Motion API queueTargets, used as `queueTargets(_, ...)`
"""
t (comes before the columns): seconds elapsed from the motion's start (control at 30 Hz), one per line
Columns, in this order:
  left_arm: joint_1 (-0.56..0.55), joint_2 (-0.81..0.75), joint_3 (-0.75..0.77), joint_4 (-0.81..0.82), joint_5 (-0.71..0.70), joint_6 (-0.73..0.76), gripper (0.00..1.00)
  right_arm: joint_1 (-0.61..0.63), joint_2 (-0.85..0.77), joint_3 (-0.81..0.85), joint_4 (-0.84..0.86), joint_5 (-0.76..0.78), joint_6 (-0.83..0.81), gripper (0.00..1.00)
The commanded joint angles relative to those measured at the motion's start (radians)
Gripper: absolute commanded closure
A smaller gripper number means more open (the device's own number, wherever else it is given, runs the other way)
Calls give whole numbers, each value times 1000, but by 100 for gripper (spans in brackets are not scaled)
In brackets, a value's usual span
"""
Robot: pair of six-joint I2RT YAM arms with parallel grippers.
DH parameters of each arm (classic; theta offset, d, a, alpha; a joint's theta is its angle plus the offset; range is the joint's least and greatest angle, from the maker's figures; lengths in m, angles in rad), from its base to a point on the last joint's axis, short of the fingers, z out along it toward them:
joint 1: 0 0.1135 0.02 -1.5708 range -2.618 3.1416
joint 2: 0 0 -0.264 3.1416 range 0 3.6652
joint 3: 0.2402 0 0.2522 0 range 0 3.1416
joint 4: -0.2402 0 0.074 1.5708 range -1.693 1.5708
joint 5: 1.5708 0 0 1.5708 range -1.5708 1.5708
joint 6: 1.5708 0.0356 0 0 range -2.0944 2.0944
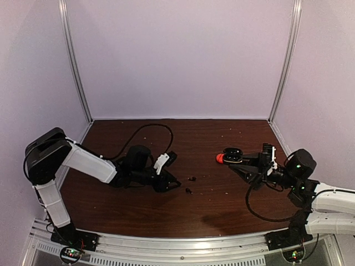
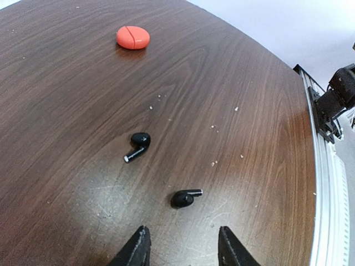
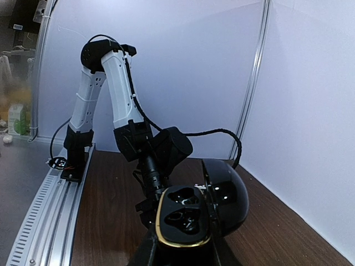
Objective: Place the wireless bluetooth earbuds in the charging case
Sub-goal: Pick up the left earbud from the center of the board.
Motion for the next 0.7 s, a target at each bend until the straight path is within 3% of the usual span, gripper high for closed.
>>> queueTargets(0.0, 2, 0, -71, 240, -6, 95, 56, 8, -3, 4, 3, 25, 3, 100)
queueTargets(0.3, 0, 72, -152, 450, -24, 202, 51, 8, 12, 4, 10, 41, 31, 100)
queueTargets(0.5, -9, 129, -137, 500, -32, 260, 49, 8, 12, 14, 0, 49, 38, 100)
queueTargets(0.67, -44, 190, -85, 452, -56, 326, 49, 8, 16, 11, 4, 52, 46, 100)
